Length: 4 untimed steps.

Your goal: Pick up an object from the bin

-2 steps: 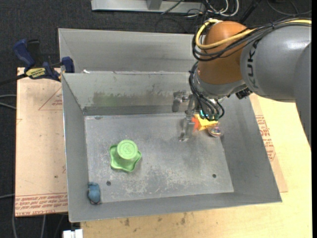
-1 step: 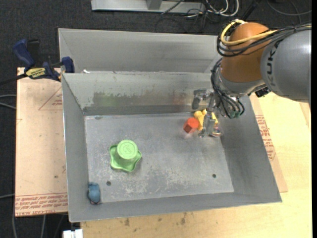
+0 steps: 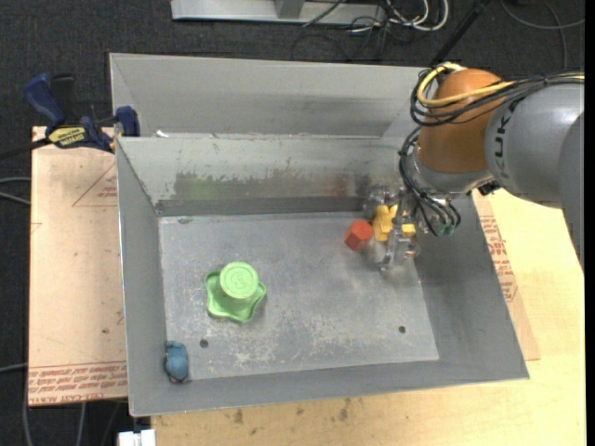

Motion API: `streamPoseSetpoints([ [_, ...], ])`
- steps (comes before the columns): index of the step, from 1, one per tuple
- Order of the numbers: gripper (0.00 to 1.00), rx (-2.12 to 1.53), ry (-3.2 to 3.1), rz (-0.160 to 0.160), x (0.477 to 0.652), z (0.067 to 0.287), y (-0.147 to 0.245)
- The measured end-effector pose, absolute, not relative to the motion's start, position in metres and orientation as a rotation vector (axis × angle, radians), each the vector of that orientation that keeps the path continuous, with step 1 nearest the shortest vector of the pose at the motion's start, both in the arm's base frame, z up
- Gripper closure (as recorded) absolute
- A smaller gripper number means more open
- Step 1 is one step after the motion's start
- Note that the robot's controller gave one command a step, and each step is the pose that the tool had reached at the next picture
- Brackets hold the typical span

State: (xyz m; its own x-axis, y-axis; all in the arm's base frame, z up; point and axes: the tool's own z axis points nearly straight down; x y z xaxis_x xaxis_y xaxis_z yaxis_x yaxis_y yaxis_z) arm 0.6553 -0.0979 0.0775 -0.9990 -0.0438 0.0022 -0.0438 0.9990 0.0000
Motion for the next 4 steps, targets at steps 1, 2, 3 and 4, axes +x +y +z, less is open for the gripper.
streamPoseSetpoints([
  [1, 0.0, 0.126, -3.14, -0.002, 0.641, 0.069, -0.091],
  [2, 0.0, -0.172, -3.141, -0.003, 0.654, 0.07, -0.076],
  [3, 1.0, -0.171, -3.141, -0.001, 0.654, 0.07, -0.077],
  [4, 0.0, -0.171, -3.141, -0.001, 0.654, 0.07, -0.076],
])
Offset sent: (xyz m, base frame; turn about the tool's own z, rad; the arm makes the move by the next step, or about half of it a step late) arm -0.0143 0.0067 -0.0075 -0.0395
